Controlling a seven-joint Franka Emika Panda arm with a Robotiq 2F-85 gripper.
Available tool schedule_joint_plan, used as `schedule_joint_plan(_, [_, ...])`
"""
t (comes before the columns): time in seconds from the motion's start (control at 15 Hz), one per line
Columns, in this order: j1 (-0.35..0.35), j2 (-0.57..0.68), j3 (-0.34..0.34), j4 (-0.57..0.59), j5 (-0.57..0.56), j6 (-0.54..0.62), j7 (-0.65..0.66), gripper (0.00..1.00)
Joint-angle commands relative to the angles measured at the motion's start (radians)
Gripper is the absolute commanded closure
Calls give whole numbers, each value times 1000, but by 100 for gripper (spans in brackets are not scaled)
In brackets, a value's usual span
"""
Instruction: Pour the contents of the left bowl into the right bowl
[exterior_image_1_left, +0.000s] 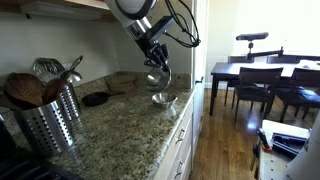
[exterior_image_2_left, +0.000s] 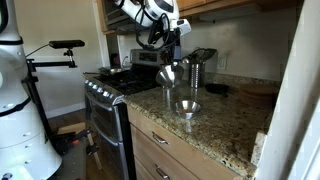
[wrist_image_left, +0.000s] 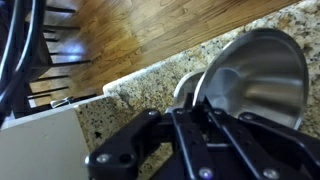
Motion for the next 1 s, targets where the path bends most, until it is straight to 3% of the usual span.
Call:
schedule_joint_plan(0.0, [-6,-35,-4,-36,72,59,-55,93])
schedule_joint_plan(0.93, [-9,-15,6,-94,284,155,-278,93])
